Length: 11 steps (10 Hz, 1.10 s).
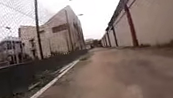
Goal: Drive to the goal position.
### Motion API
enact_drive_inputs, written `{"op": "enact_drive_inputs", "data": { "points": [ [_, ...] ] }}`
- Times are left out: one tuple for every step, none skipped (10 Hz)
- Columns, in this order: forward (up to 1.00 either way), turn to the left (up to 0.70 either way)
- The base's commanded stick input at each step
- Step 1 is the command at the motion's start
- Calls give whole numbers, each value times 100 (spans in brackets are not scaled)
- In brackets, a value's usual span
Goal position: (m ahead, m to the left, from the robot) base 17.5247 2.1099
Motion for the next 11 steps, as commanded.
{"op": "enact_drive_inputs", "data": {
  "points": [
    [100, -8],
    [100, 0],
    [100, 0],
    [100, 0],
    [100, 0],
    [100, 0],
    [100, 0],
    [100, 0],
    [100, 0],
    [100, 0],
    [100, 0]
  ]
}}
